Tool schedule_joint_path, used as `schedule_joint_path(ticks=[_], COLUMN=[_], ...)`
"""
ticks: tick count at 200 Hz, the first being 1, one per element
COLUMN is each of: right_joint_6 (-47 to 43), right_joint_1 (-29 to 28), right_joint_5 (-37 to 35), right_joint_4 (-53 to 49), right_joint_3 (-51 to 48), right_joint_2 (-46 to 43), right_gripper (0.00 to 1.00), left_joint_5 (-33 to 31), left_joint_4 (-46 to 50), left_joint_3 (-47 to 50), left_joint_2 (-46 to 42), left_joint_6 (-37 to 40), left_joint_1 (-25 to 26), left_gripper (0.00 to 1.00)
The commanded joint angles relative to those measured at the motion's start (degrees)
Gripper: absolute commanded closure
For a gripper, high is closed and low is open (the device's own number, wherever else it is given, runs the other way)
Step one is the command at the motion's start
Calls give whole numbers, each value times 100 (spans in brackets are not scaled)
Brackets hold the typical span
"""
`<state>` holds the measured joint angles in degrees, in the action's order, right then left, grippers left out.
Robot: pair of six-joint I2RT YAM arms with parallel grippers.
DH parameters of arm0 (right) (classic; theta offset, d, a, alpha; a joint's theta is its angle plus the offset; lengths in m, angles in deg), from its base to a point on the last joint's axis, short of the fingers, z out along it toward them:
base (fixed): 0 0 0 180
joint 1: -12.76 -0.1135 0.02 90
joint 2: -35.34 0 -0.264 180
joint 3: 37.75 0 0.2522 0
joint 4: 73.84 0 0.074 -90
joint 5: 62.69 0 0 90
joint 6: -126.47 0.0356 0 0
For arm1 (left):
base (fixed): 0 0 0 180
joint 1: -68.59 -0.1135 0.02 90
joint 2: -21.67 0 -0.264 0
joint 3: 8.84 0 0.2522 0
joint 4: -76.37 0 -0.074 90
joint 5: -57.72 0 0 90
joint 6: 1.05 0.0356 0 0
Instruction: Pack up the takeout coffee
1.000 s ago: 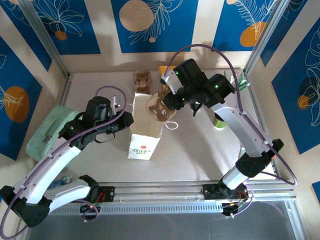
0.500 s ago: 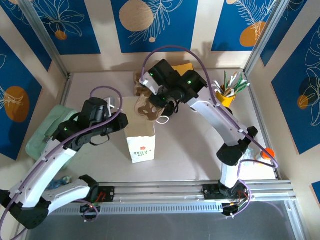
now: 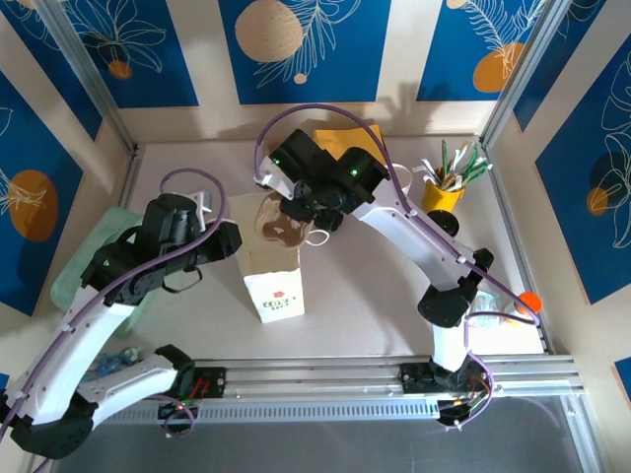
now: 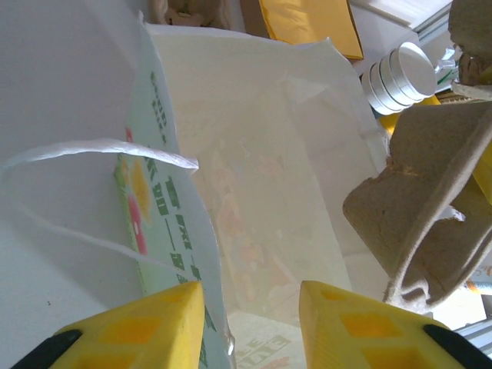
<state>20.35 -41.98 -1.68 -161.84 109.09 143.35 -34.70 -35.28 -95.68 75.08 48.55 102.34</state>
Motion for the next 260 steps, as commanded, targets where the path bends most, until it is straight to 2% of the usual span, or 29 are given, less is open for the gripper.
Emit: schedule_joint_path(ticks=[1,56,130,204,260], right_joint_6=[-364,-1048,-1578,-1362,-1056], right_joint_1=[-131,-438,-698,-843,-818], right_joint_5=[-117,-458,-746,-42,539], right_joint_4=[177,701,744,422,12], right_joint_3=[175,-86,-464,-828,-862], right_joint_2=[6,130,388,157,181], right_gripper=[65,65,65,66,66], left_joint_5=[-194,265,981,1499,2169], left_joint_4=[345,396,312,29,-558], left_joint_3=[-198,-71,126,486,837], left_joint_2=[-84,-240,-355,-360,-141], left_joint_6=[166,250,296,262,286], left_joint_1=[-152,-766,-1486,-1789,-1907], left_gripper=[61,60,60,60,58])
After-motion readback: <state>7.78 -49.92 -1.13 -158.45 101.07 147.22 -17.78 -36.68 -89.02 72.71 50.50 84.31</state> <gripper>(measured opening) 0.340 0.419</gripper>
